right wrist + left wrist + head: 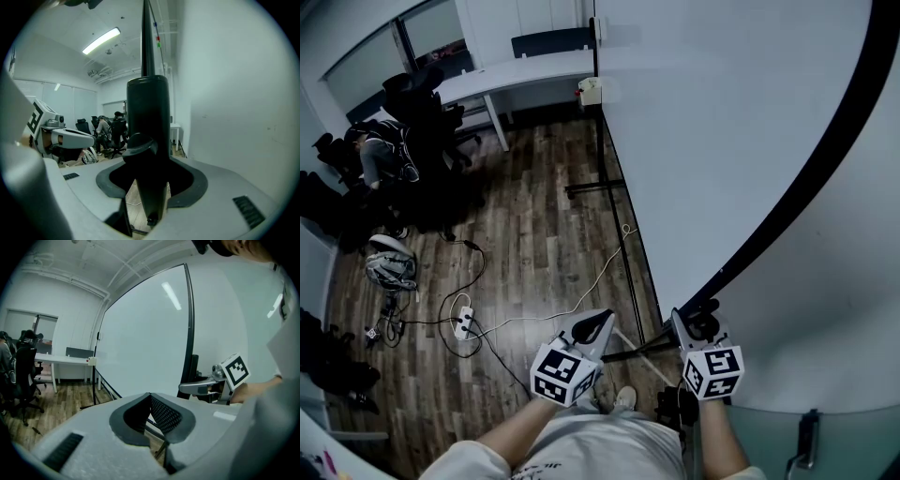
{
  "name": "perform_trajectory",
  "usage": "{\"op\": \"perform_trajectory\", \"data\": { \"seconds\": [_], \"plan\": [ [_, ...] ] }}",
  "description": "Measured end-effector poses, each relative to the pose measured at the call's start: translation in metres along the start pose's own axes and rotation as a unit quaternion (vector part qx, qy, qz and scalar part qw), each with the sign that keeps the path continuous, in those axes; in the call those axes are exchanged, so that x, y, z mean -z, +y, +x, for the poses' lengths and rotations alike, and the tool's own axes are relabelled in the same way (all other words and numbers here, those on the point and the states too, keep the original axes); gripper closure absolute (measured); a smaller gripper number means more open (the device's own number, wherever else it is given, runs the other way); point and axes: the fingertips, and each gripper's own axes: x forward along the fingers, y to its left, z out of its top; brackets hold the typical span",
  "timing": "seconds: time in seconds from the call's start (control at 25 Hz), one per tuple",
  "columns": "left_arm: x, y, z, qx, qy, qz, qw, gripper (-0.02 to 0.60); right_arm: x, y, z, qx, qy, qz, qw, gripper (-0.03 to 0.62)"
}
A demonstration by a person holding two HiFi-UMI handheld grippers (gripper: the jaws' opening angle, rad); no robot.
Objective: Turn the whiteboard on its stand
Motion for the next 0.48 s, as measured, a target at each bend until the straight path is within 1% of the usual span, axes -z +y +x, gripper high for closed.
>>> {"op": "perform_trajectory", "data": {
  "seconds": [0.16, 0.48],
  "plan": [
    [-0.009, 0.000, -0.001, 0.003, -0.001, -0.002, 1.0000, 0.572, -0.009, 0.003, 0.002, 0.005, 0.001, -0.001, 1.000, 0.407],
    [-0.006, -0.010, -0.004, 0.009, -0.001, -0.002, 1.0000, 0.572, -0.006, 0.004, -0.018, 0.011, -0.012, 0.021, 1.000, 0.407]
  ]
}}
